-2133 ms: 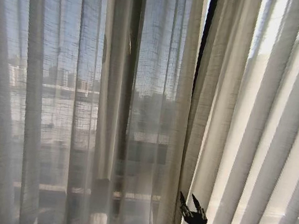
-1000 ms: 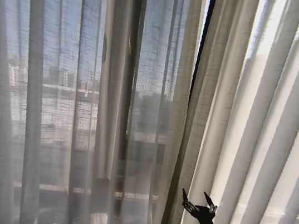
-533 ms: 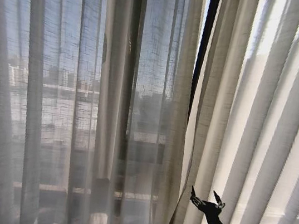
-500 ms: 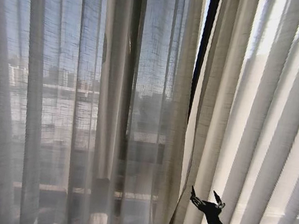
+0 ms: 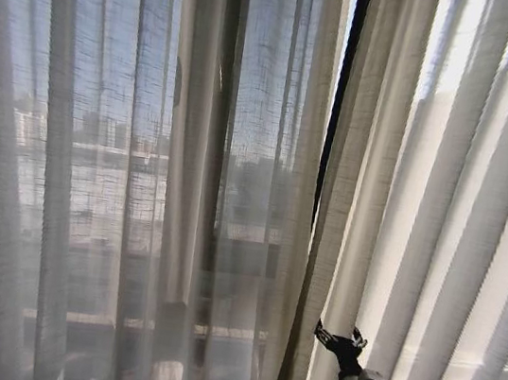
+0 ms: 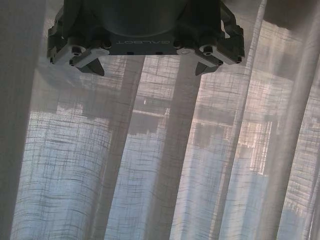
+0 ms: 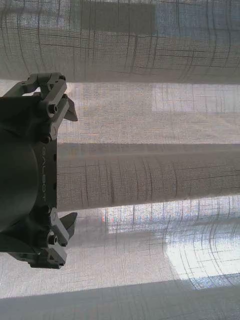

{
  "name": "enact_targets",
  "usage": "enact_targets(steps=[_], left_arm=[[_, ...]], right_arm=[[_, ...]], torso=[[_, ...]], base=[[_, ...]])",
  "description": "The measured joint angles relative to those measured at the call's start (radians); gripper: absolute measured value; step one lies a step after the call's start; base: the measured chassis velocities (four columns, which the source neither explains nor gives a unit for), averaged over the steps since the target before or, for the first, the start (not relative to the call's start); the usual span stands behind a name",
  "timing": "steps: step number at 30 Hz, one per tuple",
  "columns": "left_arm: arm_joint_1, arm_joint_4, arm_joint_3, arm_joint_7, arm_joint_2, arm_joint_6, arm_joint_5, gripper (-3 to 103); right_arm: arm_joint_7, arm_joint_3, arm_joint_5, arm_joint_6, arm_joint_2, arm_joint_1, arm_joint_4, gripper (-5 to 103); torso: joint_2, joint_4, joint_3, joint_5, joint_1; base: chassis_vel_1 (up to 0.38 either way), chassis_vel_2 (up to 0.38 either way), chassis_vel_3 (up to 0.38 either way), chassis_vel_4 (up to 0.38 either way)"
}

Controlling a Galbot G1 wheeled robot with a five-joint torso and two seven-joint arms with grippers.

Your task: Open the curtains by pulling them apart, changing their state from closed to fully open.

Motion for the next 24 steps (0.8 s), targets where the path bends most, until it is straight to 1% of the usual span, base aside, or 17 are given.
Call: enact_targets(steps=[1,2,5,6,7,8,9,10,11,12,14,16,17,20,21,23,24], left_arm=[[0.0,-0.004,0.0,0.0,-0.002,0.0,0.006,100],[0.0,-0.004,0.0,0.0,-0.002,0.0,0.006,100],[0.0,-0.009,0.003,0.0,-0.006,0.0,0.015,100],[0.0,-0.009,0.003,0.0,-0.006,0.0,0.015,100],[-0.001,-0.01,0.003,0.0,-0.006,0.0,0.015,100],[-0.001,-0.01,0.004,0.0,-0.006,0.0,0.015,100],[-0.001,-0.01,0.003,0.0,-0.006,0.0,0.016,100],[-0.001,-0.01,0.003,0.0,-0.006,0.0,0.016,100],[0.0,-0.01,0.003,0.0,-0.006,0.0,0.016,100],[0.0,-0.008,0.002,0.0,-0.004,0.0,0.016,100],[0.0,-0.008,0.001,0.0,-0.004,0.0,0.016,100],[-0.001,-0.006,0.0,0.0,-0.003,0.0,0.017,100],[-0.001,-0.006,0.0,0.0,-0.003,0.0,0.017,100],[-0.001,-0.005,0.0,0.0,-0.004,0.001,0.021,100],[-0.001,-0.005,0.0,0.0,-0.004,0.001,0.021,100],[-0.001,-0.002,0.001,0.0,-0.005,0.001,0.022,100],[-0.001,-0.001,0.001,0.0,-0.005,0.001,0.022,100]], right_arm=[[-0.001,0.003,0.001,0.002,0.0,0.002,-0.002,97],[-0.001,0.003,0.001,0.002,0.0,0.002,-0.002,97],[-0.01,0.009,0.008,0.003,0.0,-0.002,0.003,82],[-0.01,0.009,0.008,0.003,0.0,-0.002,0.003,82],[-0.012,0.01,0.009,0.003,0.001,-0.005,0.007,77],[-0.013,0.01,0.009,0.003,0.002,-0.007,0.009,77],[-0.013,0.01,0.01,0.003,0.004,-0.009,0.012,71],[-0.013,0.01,0.01,0.003,0.004,-0.009,0.012,71],[-0.013,0.008,0.011,0.003,0.006,-0.011,0.014,65],[-0.014,0.005,0.012,0.002,0.01,-0.013,0.018,54],[-0.014,0.005,0.012,0.002,0.011,-0.014,0.018,54],[-0.016,0.001,0.015,-0.007,0.019,-0.016,0.023,44],[-0.016,0.001,0.015,-0.007,0.019,-0.016,0.023,44],[-0.015,-0.001,0.039,-0.032,0.027,-0.023,0.035,27],[-0.015,-0.001,0.039,-0.032,0.027,-0.023,0.035,27],[-0.015,0.001,0.051,-0.049,0.03,-0.033,0.046,17],[-0.015,0.002,0.054,-0.052,0.031,-0.035,0.049,17]], torso=[[0.0,-0.0001,0.0,0.0,0.0],[0.0,-0.0001,0.0,0.0,0.0],[0.0,-0.0001,0.0,0.0,0.0],[0.0,-0.0001,0.0,0.0,0.0],[0.0,-0.0001,0.0,-0.0001,0.0],[0.0,-0.0001,0.0,-0.0001,0.0],[0.0,-0.0001,0.0,0.0,0.0],[0.0,-0.0001,0.0,0.0,0.0],[0.0,-0.0001,0.0,0.0,0.0],[0.0,0.0,0.0,0.0,0.0],[0.0,0.0,0.0,0.0,0.0],[0.0,0.0,0.0,0.0,0.0],[0.0,0.0,0.0,0.0,0.0],[0.0,0.0,0.0,0.0,0.0],[0.0,0.0,0.0,0.0,0.0],[0.0,0.0,0.0,0.0,0.0],[0.0,0.0,0.0,0.0,0.0]], base=[[0.0,0.0,0.0,0.0],[0.0,0.0,0.0,0.0],[0.0,0.0,0.0,0.0],[0.0,0.0,0.0,0.0],[0.0,0.0,0.0,0.0],[0.0,0.0,0.0,0.0],[0.0,0.0,0.0,0.0],[0.0,0.0,0.0,0.0],[0.0,0.0,0.0,0.0],[0.0,0.0,0.0,0.0],[0.0,0.0,0.0,0.0],[0.0,0.0,0.0,0.0],[0.0,0.0,0.0,0.0],[0.0,0.0,0.0,0.0],[0.0,0.0,0.0,0.0],[0.0,0.0,0.0,0.0],[0.0,0.0,0.0,0.0]])
